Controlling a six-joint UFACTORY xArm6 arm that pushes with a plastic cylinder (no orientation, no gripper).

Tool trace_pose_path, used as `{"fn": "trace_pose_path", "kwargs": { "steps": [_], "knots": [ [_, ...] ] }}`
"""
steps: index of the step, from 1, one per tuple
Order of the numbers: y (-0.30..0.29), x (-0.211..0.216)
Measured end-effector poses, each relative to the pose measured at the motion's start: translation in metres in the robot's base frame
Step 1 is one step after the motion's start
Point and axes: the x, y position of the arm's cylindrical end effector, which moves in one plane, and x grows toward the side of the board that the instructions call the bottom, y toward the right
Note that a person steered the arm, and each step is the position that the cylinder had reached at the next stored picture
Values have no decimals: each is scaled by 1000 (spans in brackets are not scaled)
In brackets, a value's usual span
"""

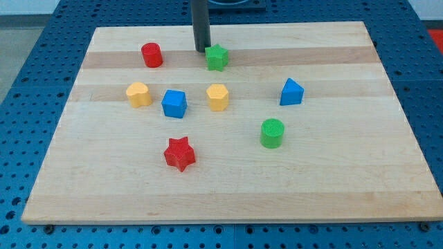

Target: Move the green star to the top right of the board

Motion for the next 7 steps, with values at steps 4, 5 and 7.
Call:
{"fn": "trace_pose_path", "kwargs": {
  "steps": [4,5,7],
  "knots": [
    [-48,39],
    [-31,44],
    [70,38]
  ]
}}
